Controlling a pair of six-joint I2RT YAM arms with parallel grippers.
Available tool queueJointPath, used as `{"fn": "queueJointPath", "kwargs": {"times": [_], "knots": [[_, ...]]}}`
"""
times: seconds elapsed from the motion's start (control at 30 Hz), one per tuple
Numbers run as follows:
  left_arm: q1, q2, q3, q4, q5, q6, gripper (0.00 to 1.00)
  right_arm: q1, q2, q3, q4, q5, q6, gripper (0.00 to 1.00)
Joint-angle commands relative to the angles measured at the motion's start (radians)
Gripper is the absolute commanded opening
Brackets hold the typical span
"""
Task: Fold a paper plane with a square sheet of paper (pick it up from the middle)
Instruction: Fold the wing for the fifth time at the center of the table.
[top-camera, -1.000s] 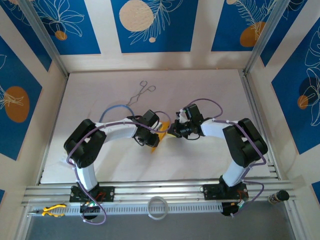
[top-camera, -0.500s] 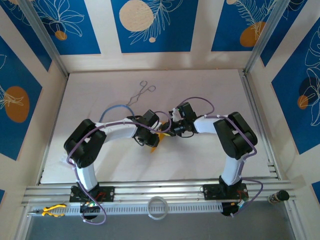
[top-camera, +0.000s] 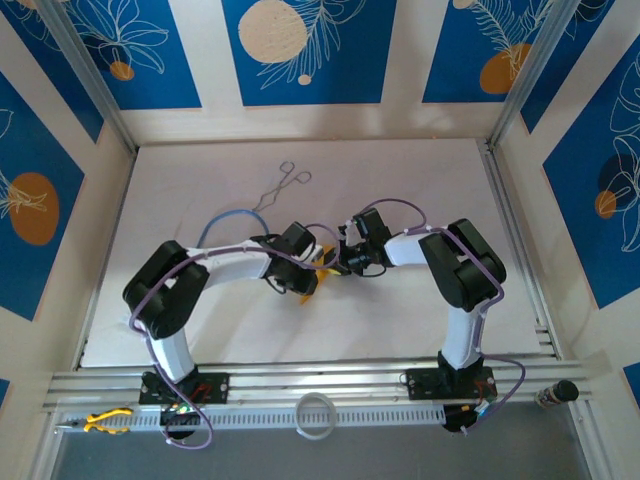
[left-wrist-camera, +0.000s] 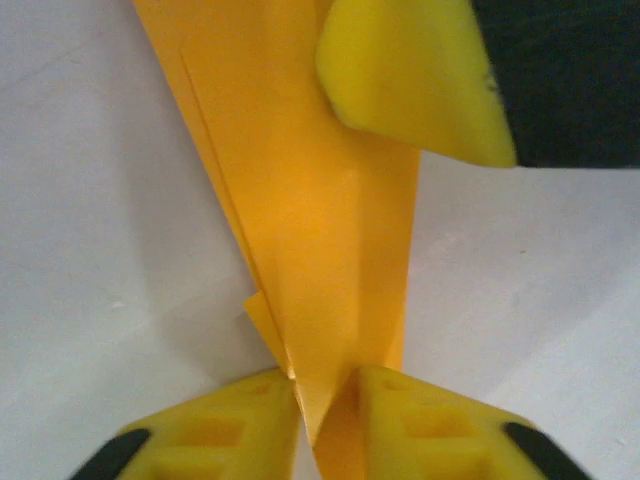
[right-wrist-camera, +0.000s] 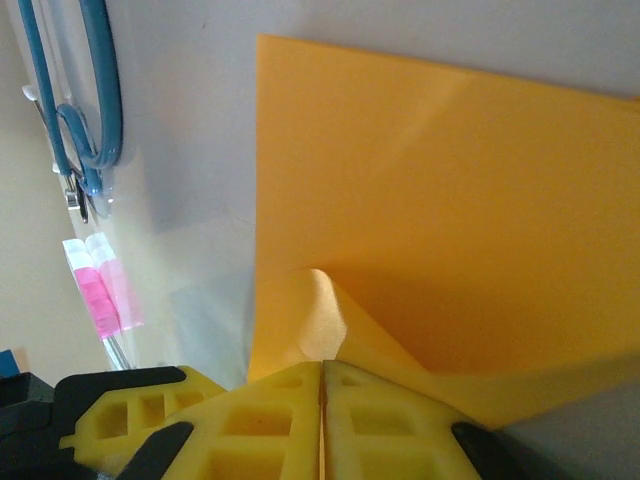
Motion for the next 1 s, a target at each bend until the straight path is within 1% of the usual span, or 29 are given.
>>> {"fn": "queueJointPath", "kwargs": {"times": [0.0,0.13,0.23,0.47,0.57,0.63,0.67,0.77,0.8,0.87,0.97], "knots": [[-0.030,0.019,-0.068,-0.001,0.154,-0.020,0.30,-0.003,0.049,-0.007,-0.050,0.066,0.005,0.09],[-0.029,-0.050,-0.097,0.038,0.190,-0.052,0.34,0.002,0.050,-0.009,-0.062,0.073,0.004,0.09],[-0.028,-0.061,-0.108,0.047,0.201,-0.065,0.33,0.003,0.047,-0.005,-0.066,0.072,0.003,0.09],[-0.026,-0.075,-0.134,0.046,0.185,-0.083,0.32,0.004,0.045,0.005,-0.085,0.073,-0.006,0.09],[-0.024,-0.107,-0.146,0.039,0.177,-0.093,0.36,0.004,0.045,0.003,-0.091,0.077,-0.006,0.09],[-0.018,-0.162,-0.177,0.064,0.155,-0.119,0.44,0.005,0.044,0.002,-0.093,0.078,-0.008,0.09],[-0.013,-0.188,-0.188,0.069,0.146,-0.132,0.46,0.005,0.044,0.003,-0.094,0.079,-0.008,0.09],[0.017,-0.257,-0.213,0.101,0.142,-0.177,0.49,0.005,0.042,0.002,-0.098,0.079,-0.008,0.09],[0.027,-0.274,-0.218,0.125,0.154,-0.197,0.48,0.005,0.042,0.002,-0.100,0.079,-0.008,0.09],[0.043,-0.286,-0.221,0.175,0.194,-0.238,0.42,0.005,0.040,0.002,-0.101,0.080,-0.009,0.09],[0.059,-0.262,-0.214,0.282,0.280,-0.298,0.26,0.005,0.039,0.005,-0.109,0.082,-0.013,0.09]]}}
